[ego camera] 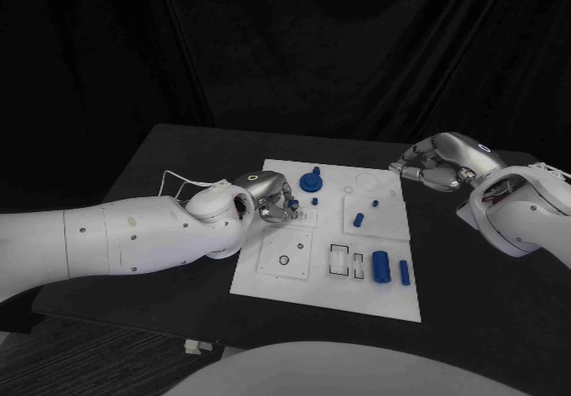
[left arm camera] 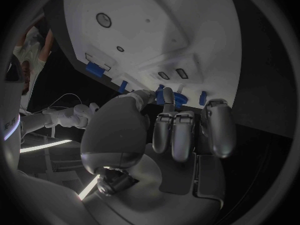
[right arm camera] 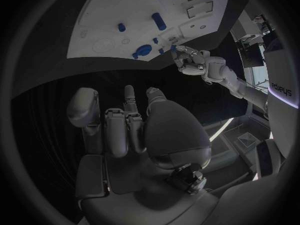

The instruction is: Assemble the parts on the task board

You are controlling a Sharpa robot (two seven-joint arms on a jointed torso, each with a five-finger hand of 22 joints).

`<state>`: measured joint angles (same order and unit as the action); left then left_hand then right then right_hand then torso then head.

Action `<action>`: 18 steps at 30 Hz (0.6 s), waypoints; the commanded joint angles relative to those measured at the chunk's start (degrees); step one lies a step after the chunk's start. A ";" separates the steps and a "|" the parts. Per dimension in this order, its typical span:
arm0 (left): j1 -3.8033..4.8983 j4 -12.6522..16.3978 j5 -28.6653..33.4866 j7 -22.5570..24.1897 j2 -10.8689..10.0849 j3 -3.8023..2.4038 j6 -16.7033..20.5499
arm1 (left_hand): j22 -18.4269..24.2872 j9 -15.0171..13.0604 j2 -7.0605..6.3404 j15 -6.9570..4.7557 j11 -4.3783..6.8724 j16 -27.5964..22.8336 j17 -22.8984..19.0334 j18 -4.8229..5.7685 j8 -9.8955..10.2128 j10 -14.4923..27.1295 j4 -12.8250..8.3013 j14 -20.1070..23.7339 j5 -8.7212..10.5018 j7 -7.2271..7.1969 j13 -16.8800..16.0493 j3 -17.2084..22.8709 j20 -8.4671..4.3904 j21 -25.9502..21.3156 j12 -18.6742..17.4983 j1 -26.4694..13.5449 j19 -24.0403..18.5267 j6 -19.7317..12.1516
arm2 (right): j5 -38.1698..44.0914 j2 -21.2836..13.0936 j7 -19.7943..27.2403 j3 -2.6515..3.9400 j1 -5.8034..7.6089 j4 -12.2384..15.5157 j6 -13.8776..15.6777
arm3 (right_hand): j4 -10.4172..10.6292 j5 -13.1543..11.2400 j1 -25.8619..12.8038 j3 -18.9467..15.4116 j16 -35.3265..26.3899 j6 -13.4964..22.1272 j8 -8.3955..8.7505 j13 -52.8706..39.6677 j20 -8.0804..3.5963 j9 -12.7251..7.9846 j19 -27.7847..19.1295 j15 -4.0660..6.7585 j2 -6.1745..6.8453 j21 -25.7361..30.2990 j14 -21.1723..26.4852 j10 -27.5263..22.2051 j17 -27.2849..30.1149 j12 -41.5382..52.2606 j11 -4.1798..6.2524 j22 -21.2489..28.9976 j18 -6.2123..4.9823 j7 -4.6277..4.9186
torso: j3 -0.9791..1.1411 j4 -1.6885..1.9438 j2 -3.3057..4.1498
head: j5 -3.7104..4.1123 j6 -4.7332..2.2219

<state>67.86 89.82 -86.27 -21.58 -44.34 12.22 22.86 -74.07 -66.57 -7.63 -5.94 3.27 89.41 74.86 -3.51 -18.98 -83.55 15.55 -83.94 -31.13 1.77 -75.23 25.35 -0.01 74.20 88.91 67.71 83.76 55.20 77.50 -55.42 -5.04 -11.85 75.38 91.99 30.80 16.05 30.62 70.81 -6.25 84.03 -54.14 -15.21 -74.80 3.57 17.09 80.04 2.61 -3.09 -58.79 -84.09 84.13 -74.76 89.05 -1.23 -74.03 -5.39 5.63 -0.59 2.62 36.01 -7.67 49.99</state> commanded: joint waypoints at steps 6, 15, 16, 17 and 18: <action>1.38 0.38 0.64 4.41 -0.98 -0.08 0.07 | -11.40 -3.20 -0.29 -0.88 0.94 0.59 15.14 0.06 -4.92 -5.50 -3.88 -6.06 -1.92 -1.92 -13.24 14.87 -0.28 -0.34 -0.74 0.04 0.33 4.48 | 0.09 0.25 -1.45 0.04 -0.12 -0.07 -0.58 | 0.10 1.40 1.74 -0.55 -0.68 0.08 -0.75 -15.20 -0.24 0.94 0.24 0.29 -0.08 -0.11 -4.19 5.87 -8.16 0.95 0.26 -8.12 -0.50 -0.29 | 0.01 -0.03 0.03 | 0.01 0.01; 2.66 0.16 2.38 4.88 -1.19 -0.08 -3.35 | -11.30 -3.83 -0.68 -0.90 0.99 0.59 15.14 -0.02 -5.33 -5.30 -5.93 -6.06 -2.83 -1.96 -12.95 17.07 -0.31 -0.65 -1.11 -0.60 0.02 5.12 | -0.10 0.43 -1.58 0.04 -0.14 -0.19 -0.90 | -0.02 1.53 2.17 -0.37 -0.71 0.02 -0.76 -15.20 -0.25 0.96 0.23 0.31 -0.10 -0.05 -4.18 5.87 -8.13 0.95 0.29 -8.11 -0.51 -0.32 | 0.13 -0.09 -0.03 | 0.19 0.01; 2.74 0.11 2.63 5.01 -1.16 -0.08 -3.61 | -11.31 -3.87 -0.71 -0.90 0.98 0.59 15.14 -0.02 -5.34 -5.29 -6.09 -6.06 -2.92 -1.97 -12.92 17.18 -0.31 -0.61 -1.14 -0.62 0.02 5.13 | -0.13 0.42 -1.60 0.04 -0.16 -0.20 -0.97 | -0.05 1.55 2.28 -0.32 -0.77 0.01 -0.76 -15.20 -0.26 0.96 0.22 0.32 -0.11 -0.03 -4.16 5.87 -8.07 0.95 0.30 -8.10 -0.51 -0.33 | 0.15 -0.11 -0.04 | 0.19 0.01; 2.84 0.04 2.89 5.17 -1.12 -0.08 -3.98 | -11.30 -3.91 -0.72 -0.89 0.98 0.59 15.14 -0.02 -5.35 -5.26 -6.27 -6.06 -3.01 -1.96 -12.88 17.30 -0.31 -0.64 -1.19 -0.64 -0.01 5.13 | -0.18 0.42 -1.62 0.04 -0.19 -0.21 -1.06 | -0.06 1.57 2.35 -0.29 -0.77 0.00 -0.76 -15.20 -0.26 0.96 0.22 0.32 -0.11 -0.01 -4.16 5.87 -8.07 0.95 0.30 -8.10 -0.52 -0.33 | 0.15 -0.10 -0.03 | 0.24 0.01; 2.92 -0.01 3.07 5.29 -1.09 -0.09 -4.37 | -11.30 -3.92 -0.73 -0.88 0.97 0.59 15.14 -0.02 -5.35 -5.25 -6.33 -6.06 -3.04 -1.95 -12.86 17.34 -0.31 -0.64 -1.21 -0.64 -0.02 5.13 | -0.21 0.41 -1.64 0.04 -0.21 -0.22 -1.11 | -0.13 1.61 2.62 -0.18 -0.77 -0.03 -0.77 -15.20 -0.27 0.97 0.19 0.33 -0.12 0.08 -4.16 5.87 -8.07 0.95 0.31 -8.08 -0.53 -0.35 | 0.15 -0.11 -0.02 | 0.25 0.01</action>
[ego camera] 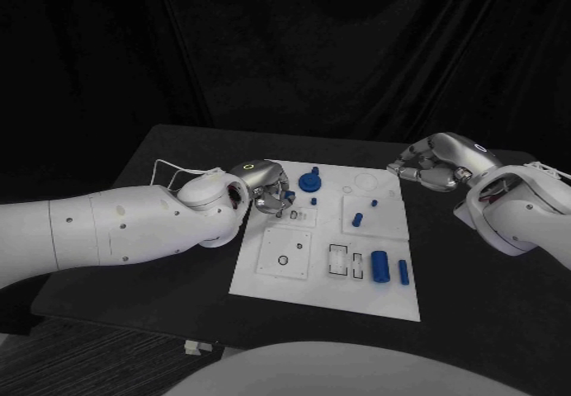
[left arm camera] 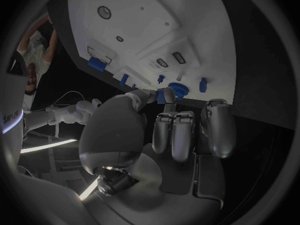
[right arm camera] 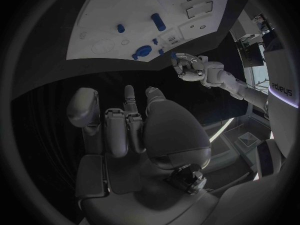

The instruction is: Assemble the parts on the task board

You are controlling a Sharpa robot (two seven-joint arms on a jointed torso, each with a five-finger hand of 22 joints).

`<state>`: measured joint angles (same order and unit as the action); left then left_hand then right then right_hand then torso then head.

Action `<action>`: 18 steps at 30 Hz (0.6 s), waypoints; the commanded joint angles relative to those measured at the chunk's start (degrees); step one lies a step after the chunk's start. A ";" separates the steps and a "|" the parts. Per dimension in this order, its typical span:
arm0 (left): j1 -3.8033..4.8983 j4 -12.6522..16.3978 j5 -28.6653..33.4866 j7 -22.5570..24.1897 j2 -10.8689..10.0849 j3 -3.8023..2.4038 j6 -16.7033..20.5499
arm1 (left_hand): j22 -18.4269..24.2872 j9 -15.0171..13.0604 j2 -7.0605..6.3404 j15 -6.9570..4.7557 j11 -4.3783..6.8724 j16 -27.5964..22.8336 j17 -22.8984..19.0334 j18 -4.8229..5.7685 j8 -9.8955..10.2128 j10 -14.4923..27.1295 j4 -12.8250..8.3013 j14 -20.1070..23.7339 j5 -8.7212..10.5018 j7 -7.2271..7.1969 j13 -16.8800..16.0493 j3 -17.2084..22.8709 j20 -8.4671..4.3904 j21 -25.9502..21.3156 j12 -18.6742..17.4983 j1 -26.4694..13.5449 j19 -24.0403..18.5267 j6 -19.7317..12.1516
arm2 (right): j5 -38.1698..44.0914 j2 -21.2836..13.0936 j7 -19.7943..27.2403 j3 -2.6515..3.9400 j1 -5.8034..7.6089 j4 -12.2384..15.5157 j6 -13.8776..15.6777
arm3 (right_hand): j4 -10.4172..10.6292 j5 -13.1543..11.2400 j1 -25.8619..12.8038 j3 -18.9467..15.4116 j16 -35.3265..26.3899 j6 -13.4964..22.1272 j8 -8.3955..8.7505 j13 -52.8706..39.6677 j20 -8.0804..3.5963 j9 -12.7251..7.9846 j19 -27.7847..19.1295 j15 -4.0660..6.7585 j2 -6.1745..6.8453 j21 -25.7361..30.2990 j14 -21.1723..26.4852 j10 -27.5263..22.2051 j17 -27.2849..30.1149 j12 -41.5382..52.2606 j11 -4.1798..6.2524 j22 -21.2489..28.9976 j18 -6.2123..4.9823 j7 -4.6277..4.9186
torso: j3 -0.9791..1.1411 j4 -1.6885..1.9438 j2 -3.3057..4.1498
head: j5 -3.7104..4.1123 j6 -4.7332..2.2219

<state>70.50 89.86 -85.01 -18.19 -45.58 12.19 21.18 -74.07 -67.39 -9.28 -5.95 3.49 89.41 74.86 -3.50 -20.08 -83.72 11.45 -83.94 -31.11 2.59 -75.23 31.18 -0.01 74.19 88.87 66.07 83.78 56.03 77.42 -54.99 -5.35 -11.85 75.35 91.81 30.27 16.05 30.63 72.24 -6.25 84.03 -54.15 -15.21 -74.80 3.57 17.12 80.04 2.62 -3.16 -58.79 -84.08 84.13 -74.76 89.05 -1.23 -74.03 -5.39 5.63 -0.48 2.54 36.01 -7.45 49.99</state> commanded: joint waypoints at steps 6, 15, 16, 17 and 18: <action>1.67 -0.77 5.07 2.29 0.62 -0.06 -7.26 | -11.24 -3.31 0.88 -0.81 0.68 0.59 15.14 -0.07 -4.31 -5.03 -2.79 -6.06 -3.51 -2.69 -12.79 11.78 -0.27 -0.88 -1.27 0.86 -0.25 4.30 | -0.23 -0.04 -1.43 0.04 -0.27 -0.06 -0.85 | -0.29 1.74 1.81 0.07 -0.85 -0.08 -0.77 -15.20 -0.29 0.97 0.15 0.36 -0.04 0.22 -4.13 5.87 -7.99 0.95 0.34 -8.06 -0.55 -0.38 | 0.00 -0.04 0.02 | 0.14 0.01; 6.37 -2.71 19.79 -0.62 1.87 -0.06 -21.70 | -11.10 -3.63 1.29 -0.66 0.52 0.59 15.14 -0.17 -4.32 -4.89 -3.33 -6.06 -4.34 -2.51 -12.59 11.82 -0.17 -1.34 -1.52 0.40 -0.66 4.12 | -0.26 0.15 -1.59 0.04 -0.30 -0.08 -1.19 | -0.51 1.96 2.66 0.44 -0.92 -0.16 -0.79 -15.20 -0.32 1.00 0.13 0.39 -0.04 0.33 -4.11 5.87 -7.92 0.95 0.39 -8.05 -0.56 -0.42 | -0.08 -0.02 0.07 | 0.37 0.01; 6.85 -2.96 21.33 -1.19 2.07 -0.06 -22.94 | -11.09 -3.66 1.35 -0.64 0.50 0.59 15.14 -0.18 -4.31 -4.86 -3.38 -6.06 -4.39 -2.50 -12.55 11.79 -0.15 -1.36 -1.57 0.35 -0.69 4.07 | -0.27 0.19 -1.61 0.04 -0.30 -0.09 -1.23 | -0.51 1.97 2.67 0.45 -0.92 -0.16 -0.79 -15.20 -0.32 1.00 0.13 0.39 -0.04 0.33 -4.11 5.87 -7.92 0.95 0.39 -8.05 -0.56 -0.42 | -0.08 -0.02 0.07 | 0.41 0.01; 7.37 -3.29 23.02 -1.92 2.35 -0.07 -24.36 | -11.09 -3.69 1.44 -0.62 0.48 0.59 15.14 -0.18 -4.30 -4.85 -3.44 -6.06 -4.45 -2.48 -12.54 11.75 -0.14 -1.36 -1.58 0.29 -0.72 4.02 | -0.27 0.23 -1.62 0.04 -0.30 -0.10 -1.27 | -0.51 1.97 2.67 0.45 -0.92 -0.16 -0.79 -15.20 -0.32 1.00 0.13 0.39 -0.04 0.33 -4.11 5.87 -7.92 0.95 0.39 -8.05 -0.56 -0.42 | -0.09 -0.02 0.07 | 0.52 0.01; 7.72 -3.55 24.17 -2.53 2.58 -0.07 -25.42 | -11.08 -3.72 1.53 -0.60 0.46 0.59 15.14 -0.18 -4.29 -4.85 -3.50 -6.06 -4.49 -2.46 -12.54 11.70 -0.13 -1.39 -1.58 0.23 -0.75 3.98 | -0.27 0.25 -1.64 0.04 -0.31 -0.10 -1.30 | -0.51 1.97 2.67 0.45 -0.92 -0.16 -0.79 -15.20 -0.32 1.00 0.13 0.39 -0.04 0.33 -4.11 5.87 -7.92 0.95 0.39 -8.05 -0.56 -0.42 | -0.09 -0.02 0.09 | 0.65 0.01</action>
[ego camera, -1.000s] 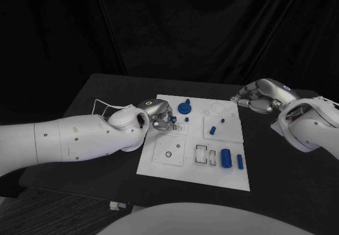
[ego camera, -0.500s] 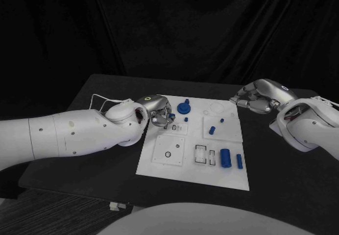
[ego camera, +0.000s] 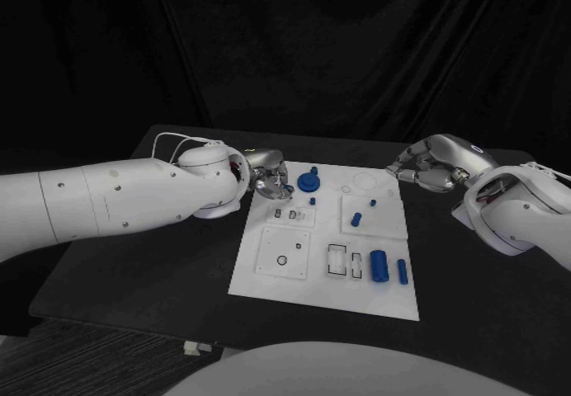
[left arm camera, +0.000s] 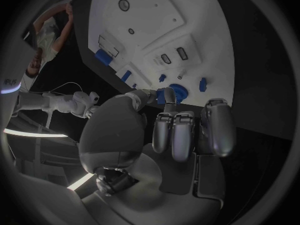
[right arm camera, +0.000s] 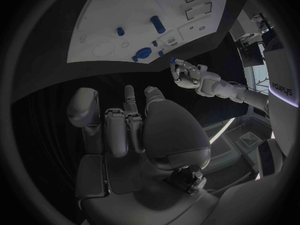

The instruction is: Assemble the parts on the task board

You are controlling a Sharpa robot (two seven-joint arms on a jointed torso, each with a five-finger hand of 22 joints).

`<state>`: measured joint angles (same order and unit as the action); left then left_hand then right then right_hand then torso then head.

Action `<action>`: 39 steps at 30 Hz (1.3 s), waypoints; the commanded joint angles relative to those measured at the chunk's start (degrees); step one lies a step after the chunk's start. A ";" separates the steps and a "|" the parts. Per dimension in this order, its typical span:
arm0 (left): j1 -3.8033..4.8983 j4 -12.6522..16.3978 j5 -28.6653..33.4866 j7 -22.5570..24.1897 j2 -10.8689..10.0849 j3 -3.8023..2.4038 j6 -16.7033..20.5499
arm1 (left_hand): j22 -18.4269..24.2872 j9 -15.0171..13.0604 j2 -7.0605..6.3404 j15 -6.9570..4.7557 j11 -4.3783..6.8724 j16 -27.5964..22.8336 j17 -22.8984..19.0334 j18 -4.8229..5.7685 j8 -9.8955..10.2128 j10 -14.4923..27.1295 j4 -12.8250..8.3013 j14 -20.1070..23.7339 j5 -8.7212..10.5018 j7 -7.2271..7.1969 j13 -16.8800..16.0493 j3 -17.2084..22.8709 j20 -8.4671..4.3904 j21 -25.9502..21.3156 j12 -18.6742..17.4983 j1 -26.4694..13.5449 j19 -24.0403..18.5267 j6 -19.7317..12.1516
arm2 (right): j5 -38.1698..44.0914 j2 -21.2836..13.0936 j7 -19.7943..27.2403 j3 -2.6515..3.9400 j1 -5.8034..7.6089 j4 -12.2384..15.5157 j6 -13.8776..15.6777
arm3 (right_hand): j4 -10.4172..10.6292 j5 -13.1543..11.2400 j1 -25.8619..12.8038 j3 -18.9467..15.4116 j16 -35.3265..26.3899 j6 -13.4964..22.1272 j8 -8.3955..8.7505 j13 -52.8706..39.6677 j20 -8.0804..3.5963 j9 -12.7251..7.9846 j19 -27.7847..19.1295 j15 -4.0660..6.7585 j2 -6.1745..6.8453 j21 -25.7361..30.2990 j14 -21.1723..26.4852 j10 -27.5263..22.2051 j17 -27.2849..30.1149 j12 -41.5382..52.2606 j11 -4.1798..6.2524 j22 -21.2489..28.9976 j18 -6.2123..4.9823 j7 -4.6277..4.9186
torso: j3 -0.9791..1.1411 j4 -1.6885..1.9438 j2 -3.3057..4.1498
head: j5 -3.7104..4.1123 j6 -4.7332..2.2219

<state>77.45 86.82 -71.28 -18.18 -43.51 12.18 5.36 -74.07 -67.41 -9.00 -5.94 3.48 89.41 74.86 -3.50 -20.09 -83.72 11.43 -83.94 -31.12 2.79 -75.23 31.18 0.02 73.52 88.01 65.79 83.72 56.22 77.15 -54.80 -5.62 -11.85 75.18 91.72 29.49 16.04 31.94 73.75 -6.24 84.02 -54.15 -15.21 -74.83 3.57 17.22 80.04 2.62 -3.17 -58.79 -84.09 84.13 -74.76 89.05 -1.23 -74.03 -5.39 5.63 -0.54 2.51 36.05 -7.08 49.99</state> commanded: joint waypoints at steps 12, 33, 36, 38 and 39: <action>3.25 -5.63 16.24 -9.45 5.01 -0.07 -19.50 | -10.88 -3.95 2.78 -0.40 0.25 0.58 15.13 -0.32 -3.94 -4.42 -4.63 -6.06 -4.83 -2.43 -11.97 10.67 0.05 -1.23 -1.44 -0.46 -1.21 3.29 | 0.00 0.27 -1.53 0.04 -0.14 0.02 -0.66 | -0.66 0.80 1.71 0.68 -1.00 -0.21 -0.80 -15.17 -0.34 0.92 0.08 0.41 -0.03 0.49 -4.08 5.87 -7.84 0.95 0.42 -8.01 -0.58 -0.44 | 0.05 0.11 -0.07 | 1.10 0.01; 3.54 -9.42 15.86 -16.38 10.07 -0.07 -24.25 | -10.95 -3.42 4.82 -0.23 0.02 0.55 15.08 -0.27 -2.62 -4.51 -6.55 -6.03 -5.54 -2.14 -12.18 8.77 0.24 -0.71 -1.19 -1.31 -1.19 2.80 | 0.00 1.09 -1.35 0.04 -0.15 -0.41 -0.88 | -0.68 0.84 1.83 0.75 -1.06 -0.21 -0.80 -15.17 -0.35 0.93 0.05 0.42 -0.05 0.60 -4.06 5.87 -7.78 0.95 0.42 -7.99 -0.60 -0.43 | -0.01 0.12 -0.01 | 0.30 0.01; 3.53 -9.85 14.19 -16.06 10.64 -0.07 -24.26 | -10.98 -3.40 4.84 -0.23 0.02 0.57 15.12 -0.25 -2.58 -4.52 -6.61 -6.05 -5.54 -2.14 -12.18 8.73 0.24 -0.61 -1.18 -1.31 -1.15 2.79 | 0.00 1.15 -1.31 0.04 -0.15 -0.45 -0.88 | -0.69 0.86 1.88 0.78 -1.04 -0.21 -0.80 -15.17 -0.35 0.93 0.06 0.42 -0.06 0.58 -4.07 5.87 -7.81 0.95 0.42 -7.99 -0.60 -0.43 | 0.00 0.17 -0.02 | 0.33 0.01; 3.50 -10.19 13.45 -15.92 11.01 -0.07 -24.32 | -10.99 -3.38 4.87 -0.23 0.02 0.59 15.14 -0.24 -2.55 -4.58 -6.67 -6.06 -5.55 -2.13 -12.28 8.69 0.24 -0.56 -1.07 -1.30 -1.13 2.79 | 0.00 1.16 -1.28 0.04 -0.15 -0.45 -0.88 | -0.69 0.86 1.88 0.78 -1.04 -0.21 -0.80 -15.17 -0.35 0.93 0.06 0.42 -0.06 0.58 -4.07 5.87 -7.81 0.95 0.42 -7.99 -0.60 -0.43 | -0.04 0.18 -0.02 | 0.32 0.01; 3.48 -10.32 13.21 -15.91 11.16 -0.07 -24.34 | -11.00 -3.36 4.92 -0.23 0.02 0.59 15.14 -0.24 -2.50 -4.63 -6.76 -6.06 -5.57 -2.13 -12.34 8.65 0.24 -0.54 -0.99 -1.30 -1.11 2.79 | 0.00 1.15 -1.27 0.04 -0.15 -0.45 -0.88 | -0.69 0.86 1.88 0.78 -1.04 -0.21 -0.80 -15.17 -0.35 0.93 0.06 0.42 -0.06 0.58 -4.07 5.87 -7.81 0.95 0.42 -7.99 -0.60 -0.43 | -0.05 0.19 -0.02 | 0.35 0.01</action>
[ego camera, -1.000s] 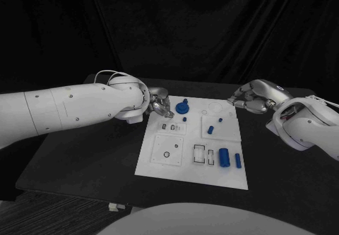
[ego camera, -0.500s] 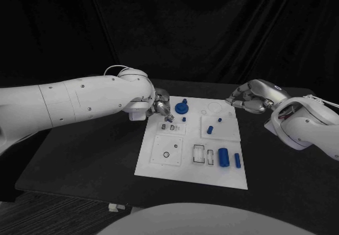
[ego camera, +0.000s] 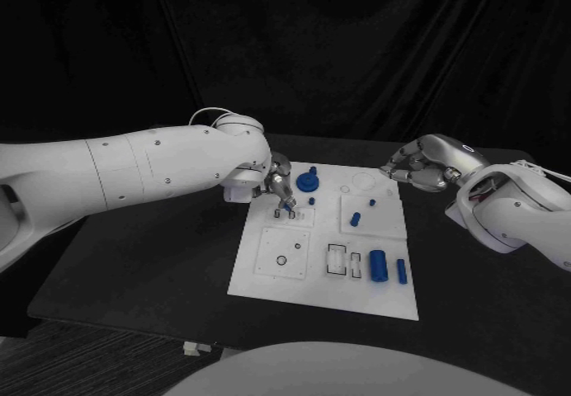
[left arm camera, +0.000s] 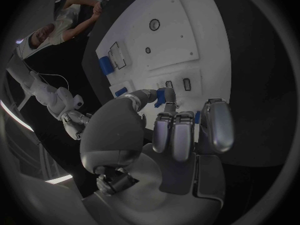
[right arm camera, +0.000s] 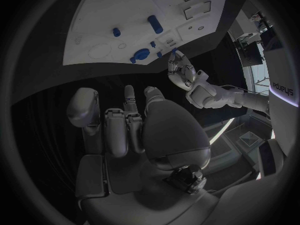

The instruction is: Assemble the parts on the task board

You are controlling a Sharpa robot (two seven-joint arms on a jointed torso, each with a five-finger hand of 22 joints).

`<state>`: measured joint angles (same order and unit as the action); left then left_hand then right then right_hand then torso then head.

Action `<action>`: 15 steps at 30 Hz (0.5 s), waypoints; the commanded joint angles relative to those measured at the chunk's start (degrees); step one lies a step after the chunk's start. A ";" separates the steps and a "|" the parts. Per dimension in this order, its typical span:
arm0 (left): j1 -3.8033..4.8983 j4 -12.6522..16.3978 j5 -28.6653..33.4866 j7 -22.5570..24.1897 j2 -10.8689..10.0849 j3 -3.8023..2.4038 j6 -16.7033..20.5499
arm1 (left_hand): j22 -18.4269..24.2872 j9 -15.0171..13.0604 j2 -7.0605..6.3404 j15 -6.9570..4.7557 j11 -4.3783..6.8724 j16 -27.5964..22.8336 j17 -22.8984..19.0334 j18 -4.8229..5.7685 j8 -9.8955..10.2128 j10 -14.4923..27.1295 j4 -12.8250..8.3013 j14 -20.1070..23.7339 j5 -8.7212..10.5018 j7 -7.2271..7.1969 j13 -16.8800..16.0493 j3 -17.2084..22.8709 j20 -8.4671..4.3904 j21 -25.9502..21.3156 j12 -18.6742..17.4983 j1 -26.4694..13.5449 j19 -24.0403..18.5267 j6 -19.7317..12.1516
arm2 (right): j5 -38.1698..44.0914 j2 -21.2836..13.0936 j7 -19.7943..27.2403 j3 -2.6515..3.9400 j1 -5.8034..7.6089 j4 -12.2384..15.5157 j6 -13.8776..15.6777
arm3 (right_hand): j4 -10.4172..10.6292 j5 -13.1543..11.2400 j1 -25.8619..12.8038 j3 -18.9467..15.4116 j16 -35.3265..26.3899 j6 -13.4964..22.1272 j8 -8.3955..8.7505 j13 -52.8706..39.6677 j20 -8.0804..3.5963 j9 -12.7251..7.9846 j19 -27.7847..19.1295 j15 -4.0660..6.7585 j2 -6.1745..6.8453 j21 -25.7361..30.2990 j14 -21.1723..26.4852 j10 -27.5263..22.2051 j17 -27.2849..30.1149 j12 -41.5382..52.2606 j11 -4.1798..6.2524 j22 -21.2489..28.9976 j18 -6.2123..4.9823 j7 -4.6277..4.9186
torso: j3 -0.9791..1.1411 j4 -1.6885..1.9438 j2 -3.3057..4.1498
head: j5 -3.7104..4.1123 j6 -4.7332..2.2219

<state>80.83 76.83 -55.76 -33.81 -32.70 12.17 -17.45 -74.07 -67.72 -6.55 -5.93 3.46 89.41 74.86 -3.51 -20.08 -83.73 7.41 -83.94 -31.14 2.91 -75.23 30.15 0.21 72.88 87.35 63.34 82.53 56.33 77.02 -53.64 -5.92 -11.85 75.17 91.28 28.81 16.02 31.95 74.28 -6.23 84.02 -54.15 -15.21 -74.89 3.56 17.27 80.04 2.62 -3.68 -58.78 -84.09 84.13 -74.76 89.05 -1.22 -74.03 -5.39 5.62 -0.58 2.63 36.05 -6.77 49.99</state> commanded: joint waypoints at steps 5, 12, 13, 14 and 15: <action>0.01 -0.72 -3.02 -0.29 0.95 -0.06 -1.73 | -11.02 -2.99 2.57 -0.24 0.04 0.59 15.14 -0.20 -2.41 -4.60 -2.90 -6.06 -5.61 -2.24 -12.32 9.58 0.06 0.23 -0.35 1.16 0.13 2.68 | 0.12 -0.05 -0.95 0.04 -0.14 -0.01 -0.21 | -0.67 0.85 1.35 0.77 -1.03 -0.21 -0.80 -15.11 -0.35 0.88 0.06 0.42 0.46 0.58 -4.07 5.87 -7.81 0.95 0.42 -7.99 -0.60 -0.43 | -0.02 0.01 -0.02 | -0.13 0.01; -0.10 -0.79 -3.27 0.10 1.37 -0.06 -0.76 | -11.05 -2.91 2.71 -0.25 0.03 0.59 15.14 -0.19 -2.27 -4.65 -3.10 -6.06 -5.71 -2.22 -12.38 9.45 0.06 0.34 -0.27 1.16 0.18 2.67 | 0.12 0.11 -0.86 0.04 -0.15 -0.17 -0.15 | -0.69 0.88 1.45 0.82 -1.03 -0.20 -0.79 -15.11 -0.35 0.88 0.06 0.42 0.45 0.58 -4.07 5.87 -7.81 0.95 0.42 -8.00 -0.60 -0.43 | -0.05 -0.03 0.00 | -0.41 0.01; -0.12 -0.78 -3.29 0.15 1.44 -0.05 -0.73 | -11.05 -2.91 2.71 -0.25 0.03 0.59 15.14 -0.19 -2.27 -4.65 -3.10 -6.06 -5.71 -2.22 -12.38 9.45 0.06 0.34 -0.27 1.16 0.18 2.67 | 0.12 0.14 -0.85 0.04 -0.16 -0.19 -0.16 | -0.69 0.88 1.45 0.82 -1.03 -0.20 -0.79 -15.11 -0.35 0.88 0.06 0.42 0.45 0.58 -4.07 5.87 -7.81 0.95 0.42 -8.00 -0.60 -0.43 | -0.06 -0.03 0.00 | -0.48 0.01; -0.15 -0.79 -3.30 0.18 1.50 -0.05 -0.76 | -11.05 -2.89 2.75 -0.25 0.03 0.59 15.14 -0.19 -2.23 -4.63 -3.16 -6.06 -5.74 -2.21 -12.35 9.41 0.06 0.35 -0.31 1.16 0.19 2.66 | 0.12 0.16 -0.85 0.04 -0.17 -0.20 -0.16 | -0.69 0.88 1.45 0.82 -1.03 -0.20 -0.79 -15.11 -0.35 0.88 0.06 0.42 0.45 0.58 -4.07 5.87 -7.81 0.95 0.42 -8.00 -0.60 -0.43 | -0.08 -0.03 0.03 | -0.50 0.01; -0.19 -0.80 -3.31 0.19 1.56 -0.05 -0.78 | -11.05 -2.89 2.75 -0.25 0.03 0.59 15.14 -0.19 -2.23 -4.63 -3.16 -6.06 -5.74 -2.21 -12.35 9.41 0.06 0.35 -0.31 1.16 0.19 2.66 | 0.12 0.17 -0.84 0.04 -0.17 -0.21 -0.16 | -0.69 0.88 1.45 0.82 -1.03 -0.20 -0.79 -15.11 -0.35 0.88 0.06 0.42 0.45 0.58 -4.07 5.87 -7.81 0.95 0.42 -8.00 -0.60 -0.43 | -0.07 -0.02 0.02 | -0.49 0.01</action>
<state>80.75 76.02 -58.50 -34.11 -31.29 12.17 -18.12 -74.07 -67.72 -6.55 -5.93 3.46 89.41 74.86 -3.51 -20.07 -83.73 7.41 -83.95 -31.14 2.91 -75.23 30.14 0.21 72.89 87.35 63.33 82.53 56.34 77.02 -53.49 -5.92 -11.85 75.14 91.10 28.76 15.41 31.95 74.28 -5.61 84.02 -54.15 -15.21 -74.95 3.56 17.29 80.04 2.62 -3.68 -58.78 -84.08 84.12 -74.76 89.05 -1.22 -74.03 -5.39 5.62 -0.63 2.61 36.05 -7.23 49.99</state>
